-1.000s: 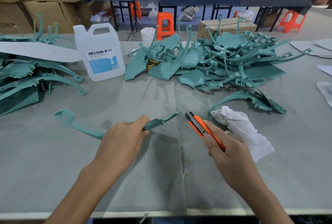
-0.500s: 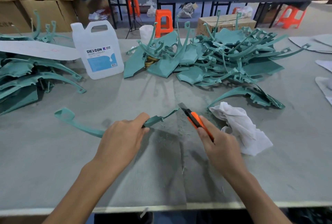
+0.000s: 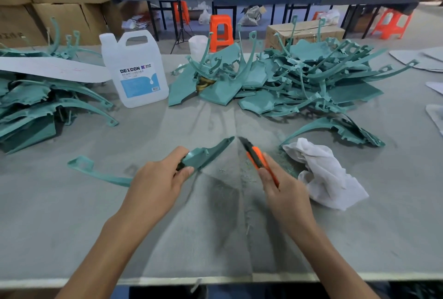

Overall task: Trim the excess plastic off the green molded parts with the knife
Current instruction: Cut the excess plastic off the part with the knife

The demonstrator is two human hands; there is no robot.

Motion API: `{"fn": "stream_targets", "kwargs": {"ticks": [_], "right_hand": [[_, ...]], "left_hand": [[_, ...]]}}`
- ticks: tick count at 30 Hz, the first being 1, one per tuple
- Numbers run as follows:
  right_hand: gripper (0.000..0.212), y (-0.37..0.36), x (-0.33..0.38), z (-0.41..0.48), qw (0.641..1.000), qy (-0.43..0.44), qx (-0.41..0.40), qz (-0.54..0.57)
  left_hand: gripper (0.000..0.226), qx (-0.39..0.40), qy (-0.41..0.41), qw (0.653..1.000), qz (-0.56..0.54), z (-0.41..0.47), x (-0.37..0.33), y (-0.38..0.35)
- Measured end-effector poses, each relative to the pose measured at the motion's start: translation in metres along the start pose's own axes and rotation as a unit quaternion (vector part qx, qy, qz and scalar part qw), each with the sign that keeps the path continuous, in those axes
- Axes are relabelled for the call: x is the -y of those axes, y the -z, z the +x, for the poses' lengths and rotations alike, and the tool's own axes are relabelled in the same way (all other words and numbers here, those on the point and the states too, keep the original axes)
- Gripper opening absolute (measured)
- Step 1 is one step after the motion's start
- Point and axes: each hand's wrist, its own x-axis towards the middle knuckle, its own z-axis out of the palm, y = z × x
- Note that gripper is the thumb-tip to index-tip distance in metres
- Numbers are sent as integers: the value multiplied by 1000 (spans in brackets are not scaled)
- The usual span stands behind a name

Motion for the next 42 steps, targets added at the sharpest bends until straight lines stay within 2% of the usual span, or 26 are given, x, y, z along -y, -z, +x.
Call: {"fn": "stream_targets", "kwargs": {"ticks": [2, 4, 6, 9, 11, 13, 16, 19, 23, 28, 32, 37, 39, 42], "right_hand": [[43, 0, -4, 7, 998, -51, -16, 14], [46, -4, -1, 2, 999, -17, -24, 40], [44, -9, 5, -3, 998, 15, 2, 60], [38, -12, 3, 12, 998, -17, 24, 53], [38, -13, 2, 16, 998, -27, 5, 56], [39, -16, 7, 10, 996, -12, -15, 89], [38, -17, 18, 7, 996, 16, 12, 87], [40, -13, 21, 22, 996, -13, 32, 82], [36, -18, 22, 13, 992, 13, 4, 123], [40, -22, 6, 20, 996, -14, 37, 77], [40, -28, -12, 11, 994, -41, -13, 98], [41, -33, -18, -5, 991, -38, -60, 111], [34, -31, -18, -4, 990, -46, -70, 117], [28, -29, -16, -5, 990, -44, -66, 115]], "left_hand": [[17, 3, 12, 1000, -10, 0, 3, 0], [17, 1, 23, 1000, -13, 1, 6, 1], [16, 1, 27, 999, -24, 1, 8, 1], [20, 5, 35, 999, -41, 1, 9, 3], [24, 6, 38, 998, -43, 0, 9, 4], [26, 3, 40, 998, -40, -2, 10, 3], [24, -4, 32, 999, -34, -1, 9, 2], [20, -5, 30, 999, -40, 1, 9, 1], [22, -7, 39, 998, -38, -1, 16, 0], [15, -18, 55, 996, -67, -1, 24, 0], [18, -27, 107, 981, -161, -1, 35, 3], [16, -7, 151, 968, -202, 13, 46, 11], [27, 13, 161, 969, -189, 24, 48, 15], [35, 48, 112, 990, -68, 34, 45, 7]]}}
